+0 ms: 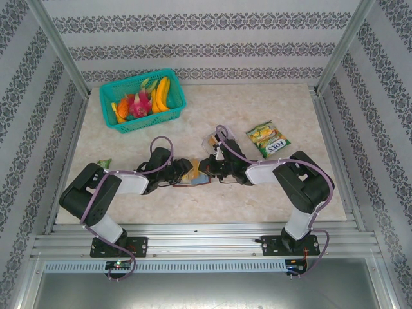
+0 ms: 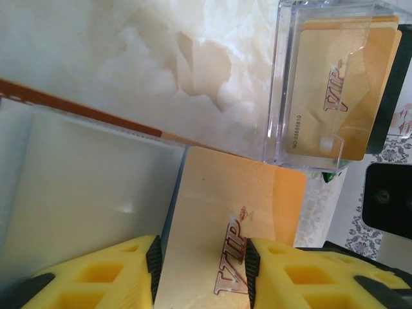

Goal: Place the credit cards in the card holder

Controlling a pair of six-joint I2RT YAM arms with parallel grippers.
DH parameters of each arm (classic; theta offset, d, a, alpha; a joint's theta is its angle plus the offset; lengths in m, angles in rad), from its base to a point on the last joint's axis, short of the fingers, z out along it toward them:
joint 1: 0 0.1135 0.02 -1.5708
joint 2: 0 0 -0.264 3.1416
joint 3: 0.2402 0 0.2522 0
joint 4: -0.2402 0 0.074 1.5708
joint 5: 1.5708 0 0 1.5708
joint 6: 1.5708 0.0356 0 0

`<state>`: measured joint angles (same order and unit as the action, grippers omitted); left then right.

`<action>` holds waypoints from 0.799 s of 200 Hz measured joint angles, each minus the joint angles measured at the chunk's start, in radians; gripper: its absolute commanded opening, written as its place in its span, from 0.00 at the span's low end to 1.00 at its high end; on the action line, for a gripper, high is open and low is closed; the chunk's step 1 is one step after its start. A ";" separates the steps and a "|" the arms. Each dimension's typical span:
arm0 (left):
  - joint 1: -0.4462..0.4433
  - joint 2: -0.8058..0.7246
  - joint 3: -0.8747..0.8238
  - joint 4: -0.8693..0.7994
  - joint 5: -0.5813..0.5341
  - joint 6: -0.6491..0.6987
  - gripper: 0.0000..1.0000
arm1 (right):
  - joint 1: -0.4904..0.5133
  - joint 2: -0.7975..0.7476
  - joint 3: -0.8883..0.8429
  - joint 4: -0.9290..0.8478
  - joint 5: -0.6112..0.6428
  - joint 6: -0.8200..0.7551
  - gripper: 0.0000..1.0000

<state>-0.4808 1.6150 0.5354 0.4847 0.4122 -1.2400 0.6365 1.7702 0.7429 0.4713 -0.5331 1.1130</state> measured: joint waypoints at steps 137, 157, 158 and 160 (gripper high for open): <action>0.042 0.053 -0.060 0.184 0.056 -0.048 0.25 | -0.026 0.050 0.015 0.013 -0.037 -0.001 0.00; 0.045 0.057 -0.066 0.197 0.056 -0.052 0.24 | -0.026 0.055 0.020 0.013 -0.037 -0.001 0.00; 0.045 0.057 -0.066 0.197 0.056 -0.052 0.24 | -0.026 0.055 0.021 0.013 -0.037 -0.001 0.00; 0.045 0.057 -0.066 0.198 0.056 -0.052 0.24 | -0.026 0.056 0.021 0.013 -0.037 -0.001 0.00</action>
<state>-0.4362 1.6722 0.4694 0.6823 0.4683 -1.2919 0.6102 1.8263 0.7643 0.4839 -0.5705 1.1118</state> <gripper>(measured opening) 0.244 0.040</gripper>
